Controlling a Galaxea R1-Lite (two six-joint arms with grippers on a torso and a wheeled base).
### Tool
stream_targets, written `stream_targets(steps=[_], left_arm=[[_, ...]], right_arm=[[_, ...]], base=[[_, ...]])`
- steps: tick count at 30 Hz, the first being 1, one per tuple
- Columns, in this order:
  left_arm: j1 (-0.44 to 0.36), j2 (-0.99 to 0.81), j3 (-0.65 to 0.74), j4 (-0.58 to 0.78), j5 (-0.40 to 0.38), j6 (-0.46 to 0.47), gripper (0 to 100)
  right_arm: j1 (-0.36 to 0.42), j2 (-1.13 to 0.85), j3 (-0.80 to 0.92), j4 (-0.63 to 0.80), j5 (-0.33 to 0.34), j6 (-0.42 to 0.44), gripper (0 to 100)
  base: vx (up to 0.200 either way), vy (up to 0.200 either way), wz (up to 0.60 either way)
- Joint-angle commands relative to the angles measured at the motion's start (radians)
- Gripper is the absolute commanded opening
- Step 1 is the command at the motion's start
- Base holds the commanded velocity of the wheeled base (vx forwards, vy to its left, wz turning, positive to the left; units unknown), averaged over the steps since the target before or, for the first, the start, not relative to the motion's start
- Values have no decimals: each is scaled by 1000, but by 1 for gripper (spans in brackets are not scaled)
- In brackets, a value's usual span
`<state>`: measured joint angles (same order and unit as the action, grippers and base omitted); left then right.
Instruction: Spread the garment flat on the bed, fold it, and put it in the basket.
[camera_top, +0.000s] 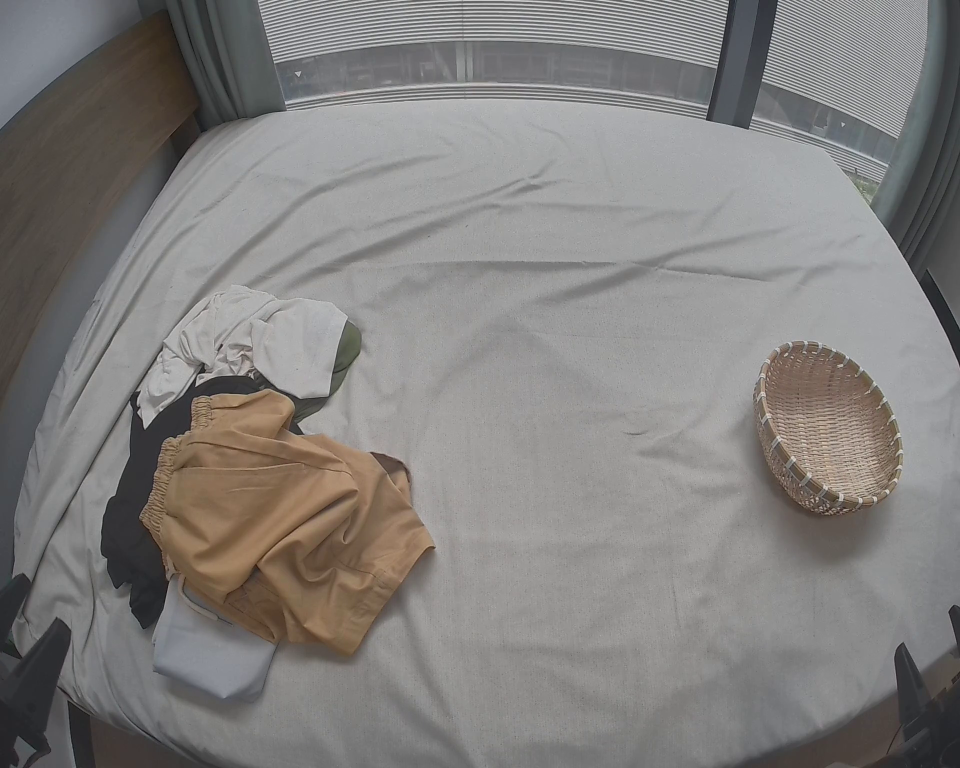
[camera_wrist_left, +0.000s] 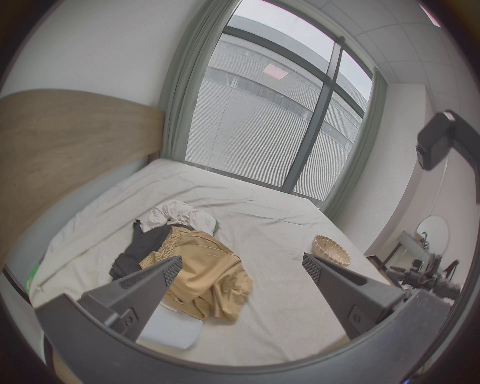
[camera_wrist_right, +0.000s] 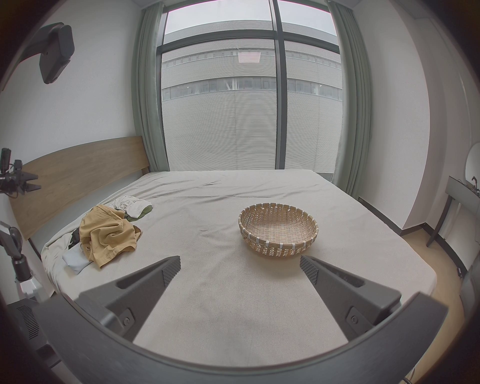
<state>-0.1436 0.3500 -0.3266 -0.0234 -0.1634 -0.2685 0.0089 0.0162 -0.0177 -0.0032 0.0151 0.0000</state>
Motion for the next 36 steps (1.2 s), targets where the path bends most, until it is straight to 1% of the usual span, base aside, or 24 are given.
stream_targets(steps=[1, 4, 7, 15, 23, 24, 25, 29, 36], left_arm=[[-4, 205, -35, -59, -39, -90, 100], [-4, 284, -29, -102, -54, -120, 100], [-5, 345, -22, -118, -68, -140, 100], [-27, 442, -2, -147, -80, -150, 100], [-37, 669, 4, -253, -82, -159, 100], [-37, 669, 4, -253, -82, -159, 100], [-39, 727, 4, -283, -82, -161, 100], [-45, 828, 6, -332, -82, -167, 100], [-109, 911, 23, -337, -82, -207, 100]], right_arm=[[0, -5, 18, 0, 0, 0, 100], [0, -5, 18, 0, 0, 0, 100], [0, -7, 18, 0, 0, 0, 100], [0, -5, 18, 0, 0, 0, 100], [0, -5, 18, 0, 0, 0, 100], [0, -5, 18, 0, 0, 0, 100], [0, -5, 18, 0, 0, 0, 100], [0, -5, 18, 0, 0, 0, 100], [0, -7, 18, 0, 0, 0, 100]], base=[[0, 0, 0], [0, 0, 0], [0, 0, 0], [0, 0, 0], [0, 0, 0], [0, 0, 0], [0, 0, 0], [0, 0, 0], [0, 0, 0]])
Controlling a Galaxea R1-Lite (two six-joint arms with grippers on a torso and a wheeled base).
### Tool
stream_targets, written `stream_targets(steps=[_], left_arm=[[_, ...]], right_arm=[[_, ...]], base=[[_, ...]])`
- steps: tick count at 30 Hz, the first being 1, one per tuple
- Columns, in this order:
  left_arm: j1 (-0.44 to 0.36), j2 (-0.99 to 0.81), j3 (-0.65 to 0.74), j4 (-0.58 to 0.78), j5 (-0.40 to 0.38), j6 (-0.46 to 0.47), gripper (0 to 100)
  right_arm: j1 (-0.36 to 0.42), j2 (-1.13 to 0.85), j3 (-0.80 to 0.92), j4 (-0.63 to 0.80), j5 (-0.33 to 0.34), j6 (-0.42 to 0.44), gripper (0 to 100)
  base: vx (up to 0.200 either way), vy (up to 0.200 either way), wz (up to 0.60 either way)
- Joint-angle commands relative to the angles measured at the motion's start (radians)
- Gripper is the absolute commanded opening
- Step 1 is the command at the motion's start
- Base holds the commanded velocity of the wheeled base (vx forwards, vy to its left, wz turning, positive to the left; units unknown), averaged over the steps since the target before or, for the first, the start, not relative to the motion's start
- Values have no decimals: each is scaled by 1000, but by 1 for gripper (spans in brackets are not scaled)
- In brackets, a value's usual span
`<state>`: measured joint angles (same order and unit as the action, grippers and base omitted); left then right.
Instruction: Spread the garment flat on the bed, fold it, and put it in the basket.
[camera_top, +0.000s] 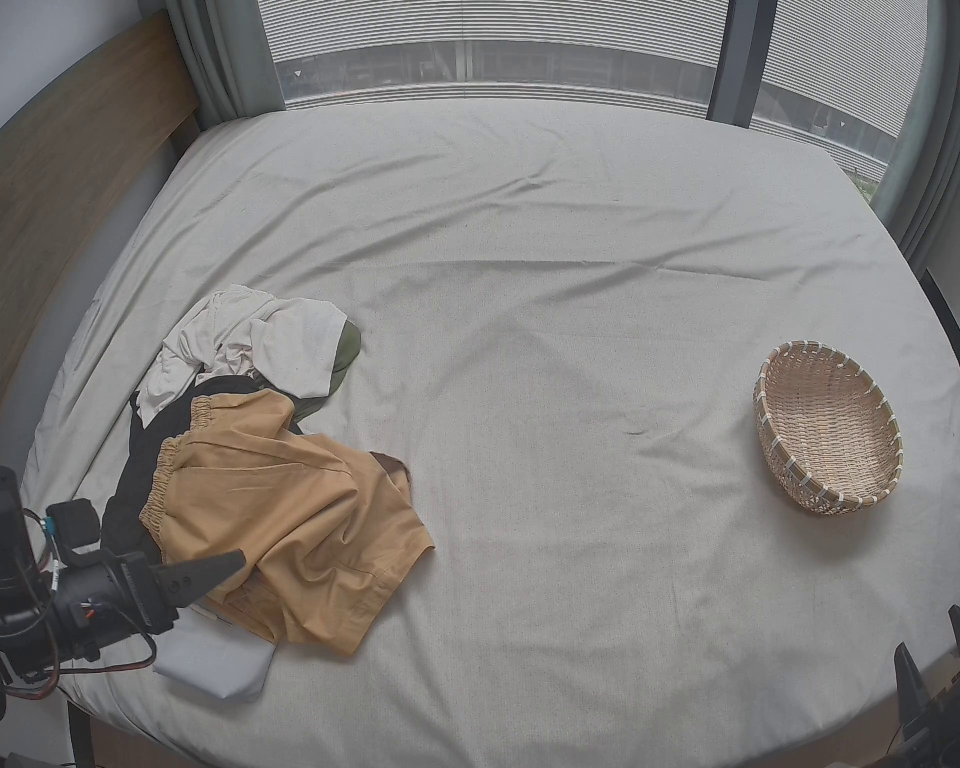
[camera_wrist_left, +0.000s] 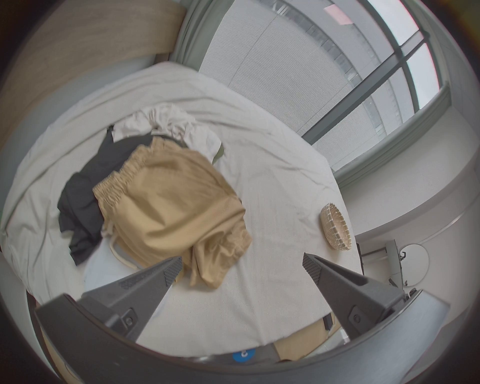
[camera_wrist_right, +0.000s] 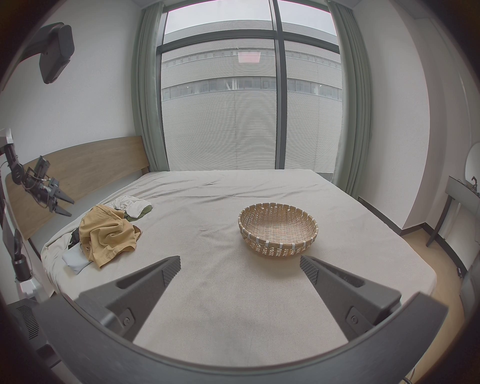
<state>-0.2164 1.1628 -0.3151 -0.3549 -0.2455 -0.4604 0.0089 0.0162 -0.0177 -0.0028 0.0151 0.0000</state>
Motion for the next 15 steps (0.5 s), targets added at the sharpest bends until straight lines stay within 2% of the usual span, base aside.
stream_targets(steps=[1, 7, 11, 15], left_arm=[[-51, 115, 14, -6, 0, -20, 100], [-57, 201, 14, -45, 0, -23, 100], [-60, 281, 25, -131, 2, -23, 100], [-86, 334, 37, -147, 2, -26, 100]], right_arm=[[0, -5, 18, 0, 0, 0, 100], [0, -5, 18, 0, 0, 0, 100], [0, -7, 18, 0, 0, 0, 100], [0, -5, 18, 0, 0, 0, 100]], base=[[0, 0, 0], [0, 0, 0], [0, 0, 0], [0, 0, 0]])
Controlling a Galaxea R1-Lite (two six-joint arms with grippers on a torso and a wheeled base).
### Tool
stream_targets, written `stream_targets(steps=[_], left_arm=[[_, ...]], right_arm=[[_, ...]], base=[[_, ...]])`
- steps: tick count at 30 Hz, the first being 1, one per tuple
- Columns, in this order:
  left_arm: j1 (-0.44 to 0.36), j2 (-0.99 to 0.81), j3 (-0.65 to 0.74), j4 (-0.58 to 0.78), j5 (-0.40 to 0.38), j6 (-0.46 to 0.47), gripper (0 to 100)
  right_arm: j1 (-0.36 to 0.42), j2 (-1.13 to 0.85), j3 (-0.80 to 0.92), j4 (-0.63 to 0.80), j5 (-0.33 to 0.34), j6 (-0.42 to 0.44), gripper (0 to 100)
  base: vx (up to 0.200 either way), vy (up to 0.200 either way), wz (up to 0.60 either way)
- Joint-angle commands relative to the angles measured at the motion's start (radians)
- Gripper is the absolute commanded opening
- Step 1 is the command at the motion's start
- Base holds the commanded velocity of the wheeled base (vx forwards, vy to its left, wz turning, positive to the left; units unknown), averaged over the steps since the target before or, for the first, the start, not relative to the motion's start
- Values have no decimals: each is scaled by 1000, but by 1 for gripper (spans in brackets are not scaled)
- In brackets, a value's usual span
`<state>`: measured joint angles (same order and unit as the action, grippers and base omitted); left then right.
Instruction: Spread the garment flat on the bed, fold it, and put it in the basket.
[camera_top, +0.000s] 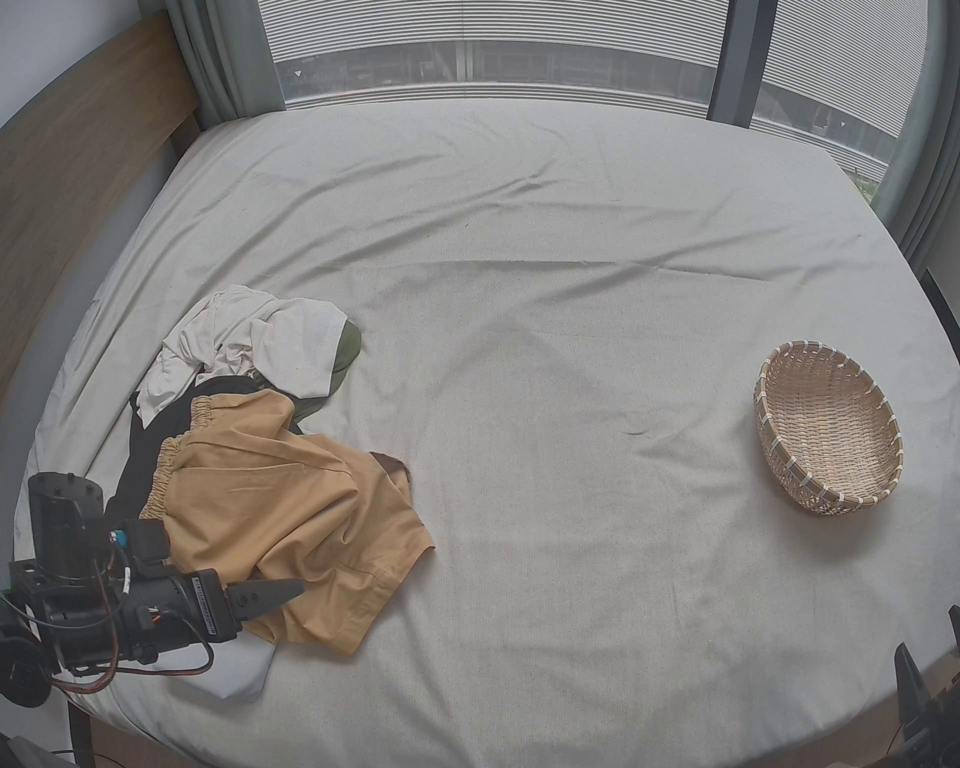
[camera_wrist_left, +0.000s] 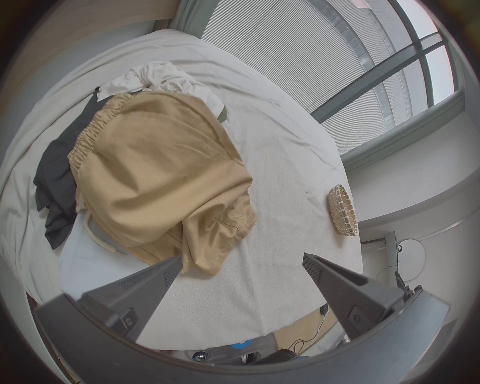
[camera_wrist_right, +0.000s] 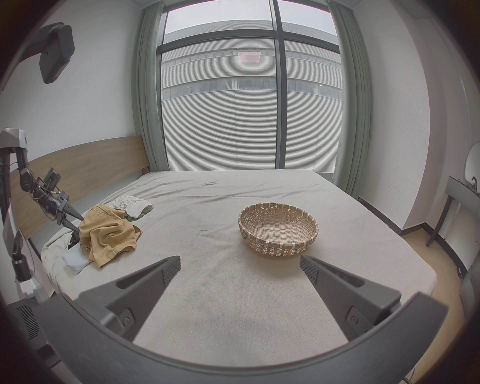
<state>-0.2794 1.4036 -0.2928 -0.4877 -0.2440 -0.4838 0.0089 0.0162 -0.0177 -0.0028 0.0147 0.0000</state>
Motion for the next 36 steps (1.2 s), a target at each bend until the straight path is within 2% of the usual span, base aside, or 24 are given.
stream_targets(steps=[1, 7, 20, 28, 36], left_arm=[[-24, 106, 18, -17, 0, -7, 100], [-29, 173, 32, -62, 2, -13, 100], [-29, 368, 89, -278, 45, -12, 100], [-27, 502, 149, -466, 74, -10, 100], [-26, 609, 150, -635, 81, -27, 100]], right_arm=[[0, -7, 18, 0, 1, 0, 100], [0, -5, 18, 0, 1, 0, 100], [0, -7, 18, 0, 1, 0, 100], [0, -7, 18, 0, 1, 0, 100], [0, -5, 18, 0, 1, 0, 100]], base=[[0, 0, 0], [0, 0, 0], [0, 0, 0], [0, 0, 0], [0, 0, 0]])
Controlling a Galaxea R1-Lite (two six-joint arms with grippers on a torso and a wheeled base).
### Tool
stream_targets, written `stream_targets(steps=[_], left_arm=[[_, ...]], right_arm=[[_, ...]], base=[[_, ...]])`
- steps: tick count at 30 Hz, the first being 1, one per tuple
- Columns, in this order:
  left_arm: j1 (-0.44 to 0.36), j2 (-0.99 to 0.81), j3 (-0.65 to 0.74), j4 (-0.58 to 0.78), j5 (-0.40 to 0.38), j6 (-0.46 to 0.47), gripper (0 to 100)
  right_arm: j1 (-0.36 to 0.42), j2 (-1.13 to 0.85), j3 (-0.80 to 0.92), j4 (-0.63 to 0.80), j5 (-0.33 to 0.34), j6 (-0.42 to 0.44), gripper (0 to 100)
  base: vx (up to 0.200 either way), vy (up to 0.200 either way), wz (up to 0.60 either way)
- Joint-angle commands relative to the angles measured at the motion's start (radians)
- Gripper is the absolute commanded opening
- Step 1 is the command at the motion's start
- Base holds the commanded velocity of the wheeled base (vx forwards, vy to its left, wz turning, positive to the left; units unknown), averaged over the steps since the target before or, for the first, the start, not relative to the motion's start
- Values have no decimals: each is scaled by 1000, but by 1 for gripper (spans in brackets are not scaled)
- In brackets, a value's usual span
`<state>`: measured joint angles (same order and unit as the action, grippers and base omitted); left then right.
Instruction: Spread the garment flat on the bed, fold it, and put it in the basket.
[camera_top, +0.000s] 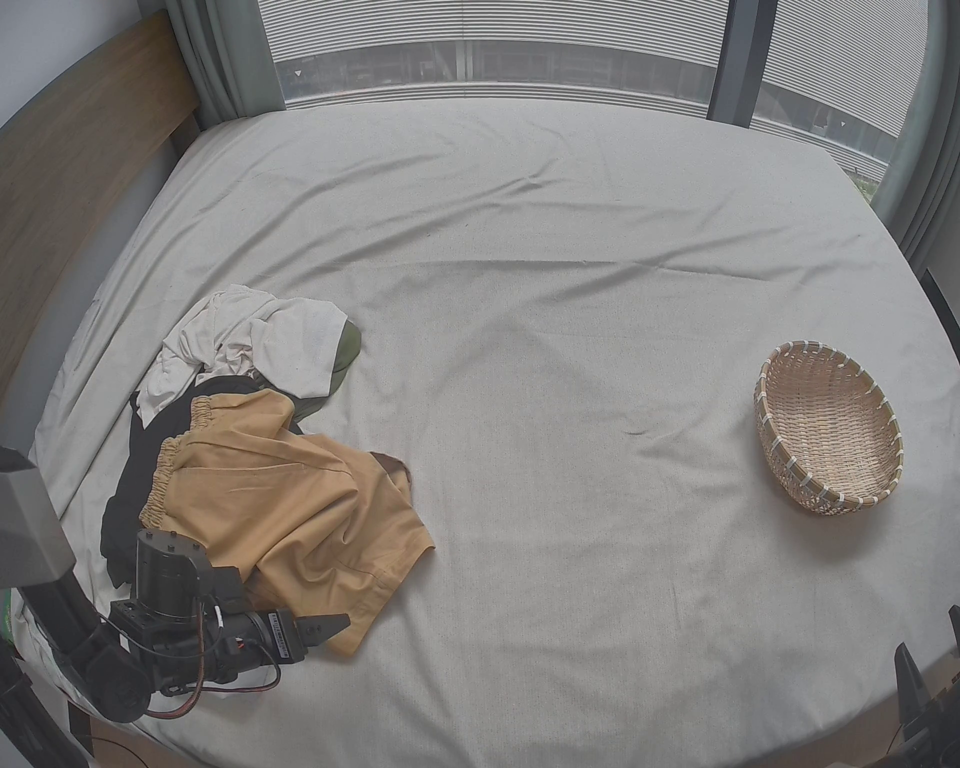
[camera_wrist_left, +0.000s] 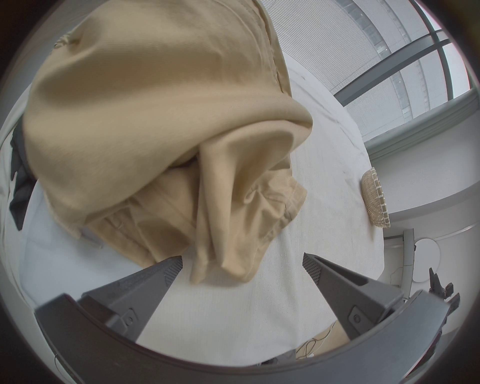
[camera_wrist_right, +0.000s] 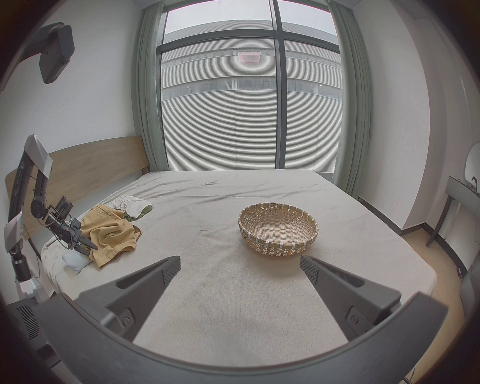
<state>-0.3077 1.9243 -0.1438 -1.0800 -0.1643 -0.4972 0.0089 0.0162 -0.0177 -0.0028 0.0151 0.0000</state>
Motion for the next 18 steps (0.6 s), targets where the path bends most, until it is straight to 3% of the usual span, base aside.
stream_targets(steps=[1, 18], left_arm=[[1, 102, 1, -60, 3, -23, 100], [-5, 269, -36, -456, 52, -113, 100]], right_arm=[[0, -7, 18, 0, 0, 0, 100], [2, -7, 18, -2, 0, 0, 100]], base=[[0, 0, 0], [0, 0, 0]])
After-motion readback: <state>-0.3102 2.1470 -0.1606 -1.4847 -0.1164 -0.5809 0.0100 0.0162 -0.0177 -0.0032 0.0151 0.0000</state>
